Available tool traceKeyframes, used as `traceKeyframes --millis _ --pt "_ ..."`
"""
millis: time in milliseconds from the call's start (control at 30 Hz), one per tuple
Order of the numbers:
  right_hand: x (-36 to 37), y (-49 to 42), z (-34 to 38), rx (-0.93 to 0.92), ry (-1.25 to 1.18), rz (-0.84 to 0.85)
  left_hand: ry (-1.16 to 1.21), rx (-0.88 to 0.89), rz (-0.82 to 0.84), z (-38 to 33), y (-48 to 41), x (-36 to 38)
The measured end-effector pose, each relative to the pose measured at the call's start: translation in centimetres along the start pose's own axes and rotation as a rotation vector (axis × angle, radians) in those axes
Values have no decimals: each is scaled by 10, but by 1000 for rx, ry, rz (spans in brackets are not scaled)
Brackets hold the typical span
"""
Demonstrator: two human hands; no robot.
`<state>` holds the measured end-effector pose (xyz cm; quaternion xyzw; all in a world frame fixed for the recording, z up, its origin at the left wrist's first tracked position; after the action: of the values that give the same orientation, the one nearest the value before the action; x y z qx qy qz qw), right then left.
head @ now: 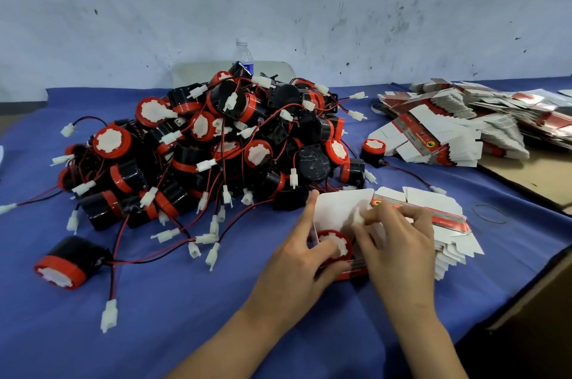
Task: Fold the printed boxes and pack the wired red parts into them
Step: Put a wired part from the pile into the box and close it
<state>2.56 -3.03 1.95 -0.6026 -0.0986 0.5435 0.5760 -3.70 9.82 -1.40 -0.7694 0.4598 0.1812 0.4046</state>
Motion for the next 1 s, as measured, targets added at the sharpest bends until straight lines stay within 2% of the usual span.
traceKeyframes --millis 100,233,333,467,533,667,800,867,1000 --pt "6 3 3 -27 42 96 -7 -5 -15 -1 1 -1" --pt "8 3 -5 120 12 287 10 -10 -11 -3 2 -2" --pt "10 4 -11 133 30 424 45 -22 13 -2 3 -1" --pt "11 4 -14 132 -61 477 184 -164 66 5 1 -1" --pt "13 4 -16 125 -132 475 174 -217 65 8 0 2" --pt "19 10 -7 -11 -370 376 70 -249 58 11 -2 5" --pt "23 17 -7 244 -867 197 23 -232 47 12 -4 5" --pt "22 15 -12 268 -944 147 20 -221 52 13 -3 5" --pt "26 14 -19 373 -1162 172 55 -195 46 16 -2 6"
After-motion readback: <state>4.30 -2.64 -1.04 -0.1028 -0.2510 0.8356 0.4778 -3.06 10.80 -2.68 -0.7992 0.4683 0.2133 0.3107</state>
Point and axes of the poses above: each hand's wrist, its own y-axis away from the middle knuckle, its own x-axis out of the palm, z = x × y, the point moved 3 cm from there along -y, towards the middle knuckle, and after that the axes turned 13 degrees about -x, right-handed, at the moved point
